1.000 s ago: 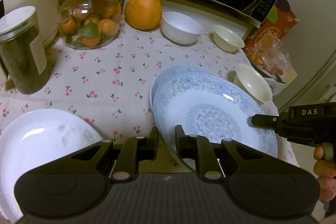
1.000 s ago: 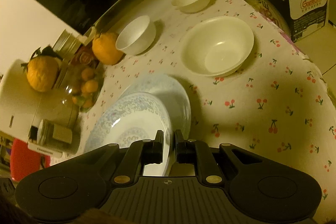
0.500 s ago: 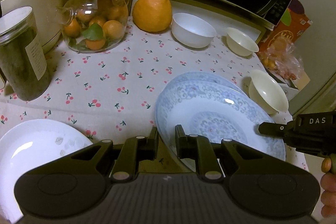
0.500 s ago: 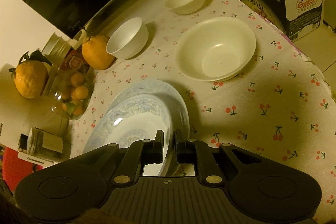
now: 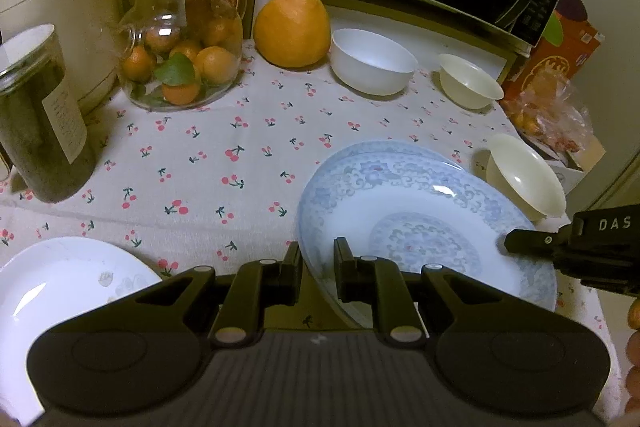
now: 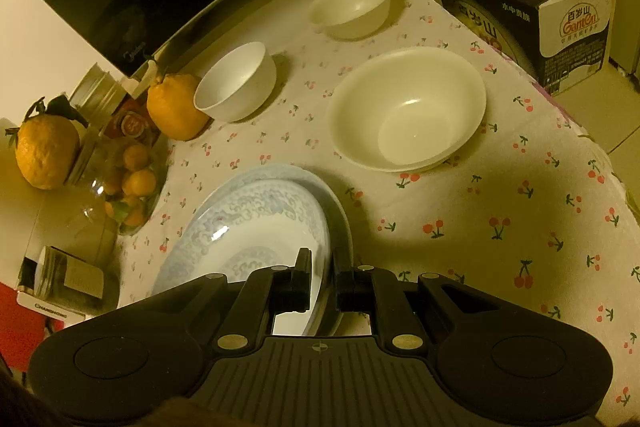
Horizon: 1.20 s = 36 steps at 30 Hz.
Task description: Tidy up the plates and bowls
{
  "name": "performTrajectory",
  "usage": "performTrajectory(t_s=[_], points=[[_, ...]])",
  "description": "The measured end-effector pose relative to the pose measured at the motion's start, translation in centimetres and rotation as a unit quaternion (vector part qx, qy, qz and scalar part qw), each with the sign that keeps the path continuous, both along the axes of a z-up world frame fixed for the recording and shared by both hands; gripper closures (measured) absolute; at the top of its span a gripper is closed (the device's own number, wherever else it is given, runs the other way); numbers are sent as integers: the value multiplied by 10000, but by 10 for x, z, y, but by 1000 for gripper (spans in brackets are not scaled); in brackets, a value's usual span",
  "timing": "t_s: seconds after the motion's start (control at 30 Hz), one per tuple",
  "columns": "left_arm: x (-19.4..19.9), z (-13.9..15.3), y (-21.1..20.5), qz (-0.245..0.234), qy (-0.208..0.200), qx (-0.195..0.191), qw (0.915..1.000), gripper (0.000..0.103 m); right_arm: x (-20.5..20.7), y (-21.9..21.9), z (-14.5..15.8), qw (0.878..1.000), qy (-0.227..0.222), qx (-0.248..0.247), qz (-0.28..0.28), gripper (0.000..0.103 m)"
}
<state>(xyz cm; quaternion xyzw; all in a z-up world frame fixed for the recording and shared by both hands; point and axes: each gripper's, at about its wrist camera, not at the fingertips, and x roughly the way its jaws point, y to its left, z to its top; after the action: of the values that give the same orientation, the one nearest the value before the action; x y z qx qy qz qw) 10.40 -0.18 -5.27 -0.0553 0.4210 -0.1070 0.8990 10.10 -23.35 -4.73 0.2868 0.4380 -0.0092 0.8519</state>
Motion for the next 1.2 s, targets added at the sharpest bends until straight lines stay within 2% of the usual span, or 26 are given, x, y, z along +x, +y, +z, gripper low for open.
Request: performTrajectory(t_s=[0.33,0.7,0.97,1.2], points=[[-7,-4,-19,65,-387,647,9971,89,-1,7,2,9992,-96,-374,40,91],[-9,-7,-26,76,-535,933,9942,88,-2,13,4,9978,-137,-629,128,92],[-10,-8,-29,59,-564,1022,9931,87,-2,33,7,9868,-207,-1522,508,91],[-13,-9,-31,-25,-647,1154,9912,86,-2,36,8,9835,-208,-1699,592,91]])
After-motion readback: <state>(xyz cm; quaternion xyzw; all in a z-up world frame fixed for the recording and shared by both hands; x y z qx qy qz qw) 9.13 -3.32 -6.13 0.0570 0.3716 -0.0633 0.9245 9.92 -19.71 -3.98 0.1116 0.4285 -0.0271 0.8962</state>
